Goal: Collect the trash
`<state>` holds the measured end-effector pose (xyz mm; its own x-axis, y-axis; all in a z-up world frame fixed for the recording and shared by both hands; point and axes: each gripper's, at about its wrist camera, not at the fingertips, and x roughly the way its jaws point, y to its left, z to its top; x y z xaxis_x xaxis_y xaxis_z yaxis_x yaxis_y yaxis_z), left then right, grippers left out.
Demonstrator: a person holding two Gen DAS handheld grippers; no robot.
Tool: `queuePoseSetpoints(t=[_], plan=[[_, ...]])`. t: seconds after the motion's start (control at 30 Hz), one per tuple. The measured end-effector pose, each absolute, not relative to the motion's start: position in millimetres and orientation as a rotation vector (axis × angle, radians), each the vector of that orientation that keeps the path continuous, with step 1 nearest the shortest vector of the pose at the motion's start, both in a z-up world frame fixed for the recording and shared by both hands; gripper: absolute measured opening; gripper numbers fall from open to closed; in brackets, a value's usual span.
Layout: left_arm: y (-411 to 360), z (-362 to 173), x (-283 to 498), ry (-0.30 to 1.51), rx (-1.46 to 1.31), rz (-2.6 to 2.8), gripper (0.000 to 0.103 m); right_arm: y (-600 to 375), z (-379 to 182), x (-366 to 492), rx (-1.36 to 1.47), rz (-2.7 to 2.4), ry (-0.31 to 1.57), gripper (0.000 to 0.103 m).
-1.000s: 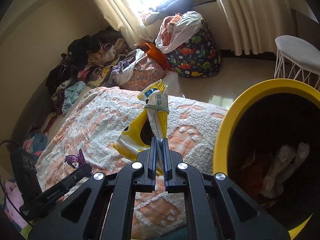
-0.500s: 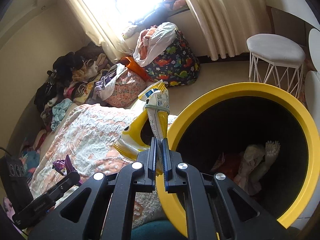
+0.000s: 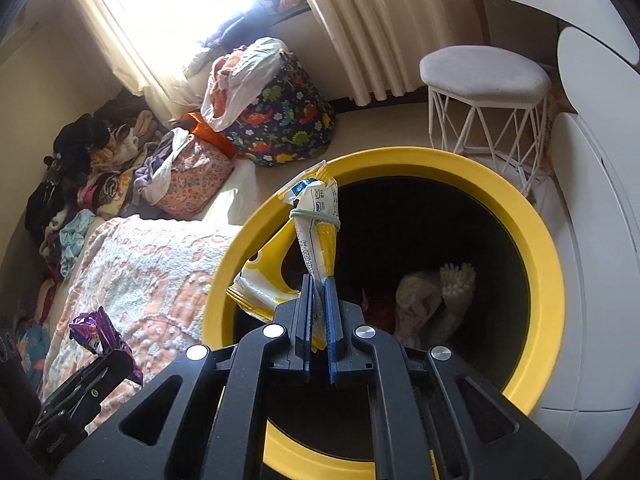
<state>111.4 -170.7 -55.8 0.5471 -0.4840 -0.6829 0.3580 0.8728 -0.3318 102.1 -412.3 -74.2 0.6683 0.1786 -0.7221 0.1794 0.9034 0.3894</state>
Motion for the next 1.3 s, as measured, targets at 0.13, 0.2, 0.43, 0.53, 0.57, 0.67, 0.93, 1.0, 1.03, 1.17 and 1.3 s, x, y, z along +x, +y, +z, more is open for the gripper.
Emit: queuePoseSetpoints(t=[0.13,0.2,0.43,0.53,0.57,0.67,0.93,1.0,1.03,1.17,1.3], plan=[[-197,-63,120,0.897,-0.139,-0.554,0.029,-431,-83,98,0.519,-0.045,0.87,0.011],[-209,-68,126,0.922,-0.134,-0.579,0.03,-441,-87,95,0.551,-0.065,0.873,0.019],[-241,-90,138,0.986,-0.068,-0.623,0.056,-460,-78,80,0.583,-0.133,0.834,0.04],[-241,-92,138,0.983,-0.062,-0.617,0.071,-463,-70,73,0.573,-0.141,0.81,0.048],[-240,-91,137,0.975,-0.066,-0.614,0.077,-463,-67,70,0.568,-0.141,0.802,0.049],[-234,-85,130,0.936,-0.055,-0.588,0.087,-460,-58,63,0.545,-0.124,0.777,0.054],[-195,-60,111,0.818,-0.065,-0.456,0.092,-425,-26,32,0.422,-0.082,0.65,0.085],[-186,-54,106,0.795,-0.073,-0.427,0.092,-414,-17,22,0.377,-0.075,0.604,0.09],[-180,-51,102,0.784,-0.079,-0.412,0.092,-409,-12,16,0.352,-0.073,0.574,0.094],[-158,-40,91,0.737,-0.083,-0.354,0.092,-389,1,-11,0.281,-0.079,0.451,0.096],[-138,-29,79,0.688,-0.084,-0.305,0.092,-373,11,-25,0.231,-0.068,0.376,0.096]])
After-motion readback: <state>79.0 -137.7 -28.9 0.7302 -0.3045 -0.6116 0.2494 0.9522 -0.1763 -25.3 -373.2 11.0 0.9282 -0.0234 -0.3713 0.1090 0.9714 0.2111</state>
